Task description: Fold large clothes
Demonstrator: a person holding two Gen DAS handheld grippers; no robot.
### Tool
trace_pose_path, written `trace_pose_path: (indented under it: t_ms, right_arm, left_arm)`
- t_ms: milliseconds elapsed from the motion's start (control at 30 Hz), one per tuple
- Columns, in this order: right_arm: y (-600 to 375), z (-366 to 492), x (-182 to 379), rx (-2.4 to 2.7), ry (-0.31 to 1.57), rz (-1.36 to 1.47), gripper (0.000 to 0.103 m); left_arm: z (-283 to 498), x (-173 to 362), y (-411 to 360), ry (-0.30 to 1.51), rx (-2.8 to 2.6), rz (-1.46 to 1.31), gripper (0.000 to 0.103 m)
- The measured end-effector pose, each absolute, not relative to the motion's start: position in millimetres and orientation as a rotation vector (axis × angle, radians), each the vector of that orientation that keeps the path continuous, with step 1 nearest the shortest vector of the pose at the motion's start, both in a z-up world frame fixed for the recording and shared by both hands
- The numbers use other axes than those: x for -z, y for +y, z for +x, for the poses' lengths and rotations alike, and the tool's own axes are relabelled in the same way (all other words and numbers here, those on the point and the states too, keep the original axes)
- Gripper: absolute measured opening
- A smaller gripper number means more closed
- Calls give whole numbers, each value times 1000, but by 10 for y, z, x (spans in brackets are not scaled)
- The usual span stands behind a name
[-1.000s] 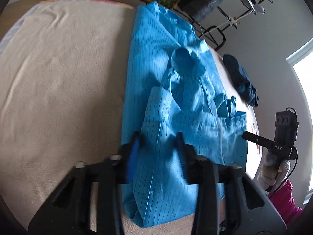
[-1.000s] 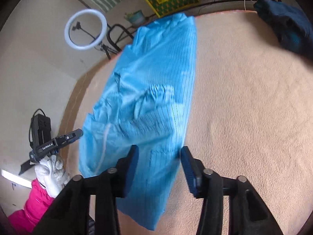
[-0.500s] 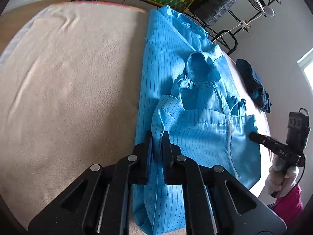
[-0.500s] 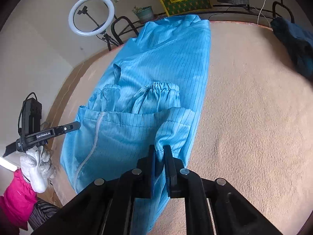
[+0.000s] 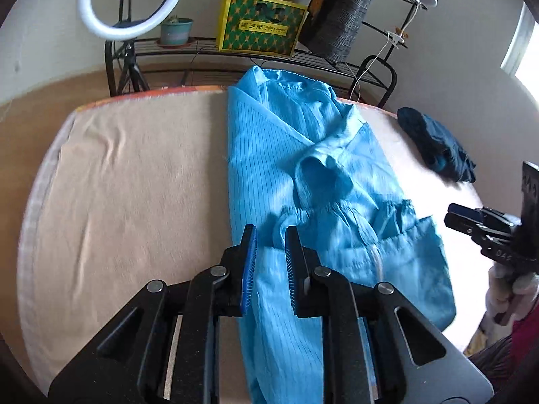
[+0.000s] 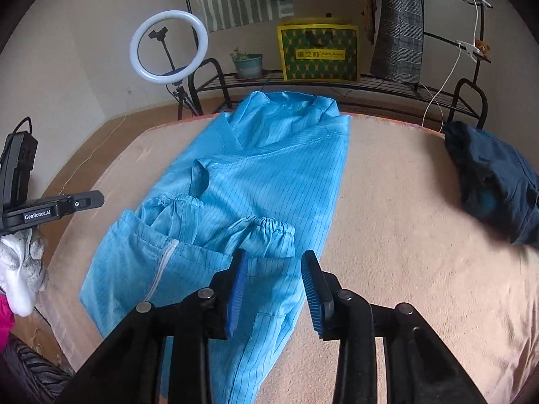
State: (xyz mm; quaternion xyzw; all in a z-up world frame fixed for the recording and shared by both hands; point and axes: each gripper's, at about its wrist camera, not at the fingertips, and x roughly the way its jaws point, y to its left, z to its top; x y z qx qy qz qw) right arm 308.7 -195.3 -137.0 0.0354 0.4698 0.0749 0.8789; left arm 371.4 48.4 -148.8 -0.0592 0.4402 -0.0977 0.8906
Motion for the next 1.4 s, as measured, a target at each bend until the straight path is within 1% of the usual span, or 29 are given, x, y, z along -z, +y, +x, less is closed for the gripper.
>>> trace_pose_path:
  t_ms: [167, 200, 267, 300, 467, 533, 567, 600, 667, 700, 733, 800, 867, 967, 1167, 1400]
  right_arm:
    - [-1922, 3315, 1296, -115, 976, 16, 35]
    - [-1942, 3371, 1273, -112, 972, 9, 36]
    - [-1999, 3475, 1256, -99, 967, 1, 40]
    - [-2041, 3541, 1250, -90, 965, -4, 44]
    - [-2200, 3890, 1274, -58, 970, -46, 44]
    - [-2252, 4048, 1308, -58, 974, -47, 44]
    - [-2279, 4128, 1331, -60, 975, -47, 44]
    - [-2302, 4200, 1362, -62, 978, -49, 44]
    - [-2352, 4378, 1437, -62, 988, -54, 44]
    - [-2382, 4461, 1478, -72, 994, -44, 47]
    - [-2424, 4556, 1534, -84, 1005, -20, 55]
    - [-2494, 4697, 1624, -104, 1010, 26, 64]
    - [-2586, 4842, 1728, -120, 1017, 77, 64]
    - [-2719, 5032, 1899, -145, 1030, 160, 64]
    - [-2981, 5364, 2181, -183, 1044, 317, 64]
    - [-3171, 5741, 2436, -204, 1040, 424, 64]
  left_arm:
    - [4024, 1422, 398, 894, 162, -18, 15]
    - [4078, 1411, 386, 890, 164, -5, 17]
    - [4189, 1364, 338, 871, 166, 33, 18]
    - [4239, 1349, 316, 863, 168, 48, 19]
    - [4535, 1270, 237, 817, 171, 92, 20]
    - [4645, 1271, 223, 804, 169, 109, 28]
    - [4709, 1285, 220, 795, 167, 117, 35]
    - [4748, 1299, 222, 790, 165, 121, 37]
    - [4861, 1349, 234, 788, 167, 122, 37]
    - [4931, 1392, 244, 792, 170, 121, 38]
    - [4989, 1432, 257, 797, 171, 118, 39]
    - [5100, 1515, 286, 807, 172, 107, 46]
    - [5252, 1622, 313, 830, 186, 99, 47]
    - [5453, 1760, 364, 876, 219, 63, 52]
    - [5997, 1923, 690, 937, 262, -176, 52]
    - [6574, 2007, 681, 974, 284, -255, 53]
